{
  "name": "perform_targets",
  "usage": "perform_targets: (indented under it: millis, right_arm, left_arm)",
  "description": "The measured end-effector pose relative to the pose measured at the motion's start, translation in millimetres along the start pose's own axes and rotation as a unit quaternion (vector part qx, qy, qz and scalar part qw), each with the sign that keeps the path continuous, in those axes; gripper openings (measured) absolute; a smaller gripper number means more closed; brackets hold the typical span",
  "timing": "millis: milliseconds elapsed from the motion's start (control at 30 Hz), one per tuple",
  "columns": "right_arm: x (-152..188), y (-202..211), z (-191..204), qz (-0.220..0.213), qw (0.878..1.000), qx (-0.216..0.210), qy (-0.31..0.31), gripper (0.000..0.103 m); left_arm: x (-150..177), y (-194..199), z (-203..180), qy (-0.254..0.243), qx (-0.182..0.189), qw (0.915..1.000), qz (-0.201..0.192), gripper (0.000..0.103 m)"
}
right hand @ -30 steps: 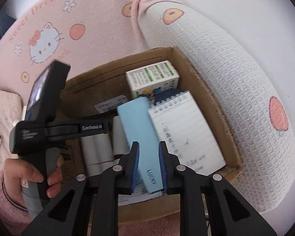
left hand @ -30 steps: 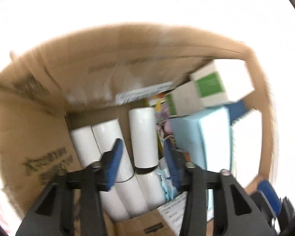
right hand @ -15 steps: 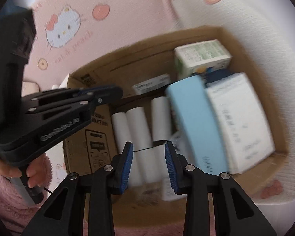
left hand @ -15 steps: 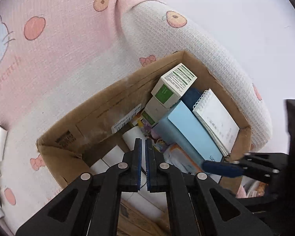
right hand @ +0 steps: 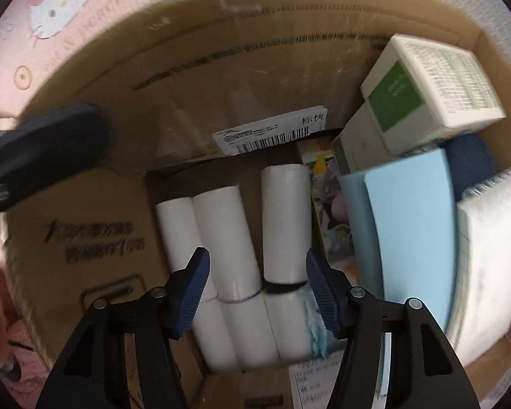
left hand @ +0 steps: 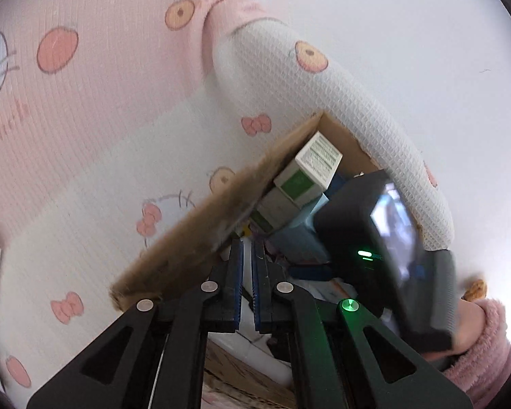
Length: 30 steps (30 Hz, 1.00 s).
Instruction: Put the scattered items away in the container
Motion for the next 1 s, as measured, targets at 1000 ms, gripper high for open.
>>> perform_targets:
  millis: [1000]
  right_arm:
    - [-12, -48, 6, 0.022, 0.984, 0.157, -0.085, 0.017]
  left_arm:
    - [-1, -3, 30, 0.040, 0.024, 0.9988, 0.017, 0.001]
Point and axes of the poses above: each gripper's, at about its wrist camera, not at the fingertips, and y roughly against the way its jaws point, z to its left, x to its underside, the point moved 10 cm from there along -y, roughly the way its jaws point, and after that the axes turned 11 degrees about -x, right-handed, at the moved point
